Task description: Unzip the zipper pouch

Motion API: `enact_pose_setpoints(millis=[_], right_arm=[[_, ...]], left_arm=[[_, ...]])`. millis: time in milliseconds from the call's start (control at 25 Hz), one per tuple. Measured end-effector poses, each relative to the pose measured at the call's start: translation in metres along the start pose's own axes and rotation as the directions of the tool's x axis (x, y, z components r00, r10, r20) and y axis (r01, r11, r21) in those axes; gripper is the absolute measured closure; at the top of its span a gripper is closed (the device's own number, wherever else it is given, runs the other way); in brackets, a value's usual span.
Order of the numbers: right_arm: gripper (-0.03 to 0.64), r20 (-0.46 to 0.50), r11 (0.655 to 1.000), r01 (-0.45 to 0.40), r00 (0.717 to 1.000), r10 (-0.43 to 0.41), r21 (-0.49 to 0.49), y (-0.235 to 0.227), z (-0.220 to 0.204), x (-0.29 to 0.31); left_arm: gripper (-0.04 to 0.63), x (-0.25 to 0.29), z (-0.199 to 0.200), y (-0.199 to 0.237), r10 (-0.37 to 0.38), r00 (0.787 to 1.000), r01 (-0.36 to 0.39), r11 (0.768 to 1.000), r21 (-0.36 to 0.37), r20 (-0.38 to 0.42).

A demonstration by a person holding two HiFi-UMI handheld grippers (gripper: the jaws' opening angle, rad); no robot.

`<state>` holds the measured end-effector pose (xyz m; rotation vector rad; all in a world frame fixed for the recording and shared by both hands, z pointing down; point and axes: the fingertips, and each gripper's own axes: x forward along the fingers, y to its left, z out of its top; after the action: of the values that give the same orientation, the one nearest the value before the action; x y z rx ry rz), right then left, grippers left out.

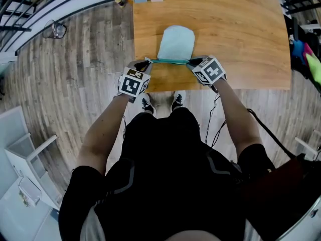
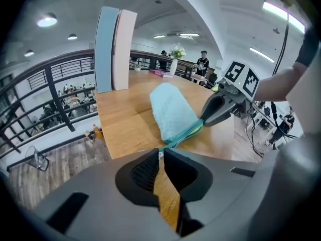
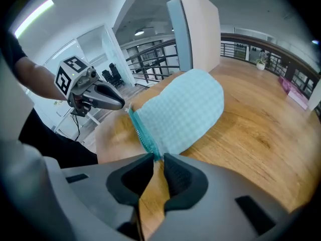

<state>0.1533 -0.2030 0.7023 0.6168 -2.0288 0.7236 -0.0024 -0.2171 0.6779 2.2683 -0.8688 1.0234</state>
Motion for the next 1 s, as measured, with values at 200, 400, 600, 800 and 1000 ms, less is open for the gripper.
enact_pose_setpoints(millis=[200,400,600,800,1000], right_arm=[[0.529,0.034,1.000,0.020,0.999,-0.020,-0.008,0.009,0.010,-0.016],[0.523,0.097,0.998,0.045,0.994,-0.042,-0.031,0.017,0.029,-0.046],[0.526,0.208,0.996,0.084,0.975,-0.076,-0.030,0.029,0.058,-0.090],[0.532,0.342,0.991,0.134,0.932,-0.118,-0.021,0.042,0.095,-0.146],[0.532,0.498,0.987,0.155,0.859,-0.116,-0.037,0.064,0.132,-0.207]], left_arm=[[0.545,-0.019,0.015,0.002,-0.012,0.997,0.011,1.000,0.016,0.070],[0.483,-0.046,0.042,0.011,-0.013,0.988,0.010,1.000,0.025,0.157],[0.483,-0.099,0.089,0.011,-0.017,0.942,0.018,1.000,0.002,0.335],[0.483,-0.158,0.139,0.010,0.009,0.874,-0.015,1.000,0.007,0.486],[0.483,-0.212,0.179,0.003,0.003,0.811,-0.062,0.995,0.080,0.585]])
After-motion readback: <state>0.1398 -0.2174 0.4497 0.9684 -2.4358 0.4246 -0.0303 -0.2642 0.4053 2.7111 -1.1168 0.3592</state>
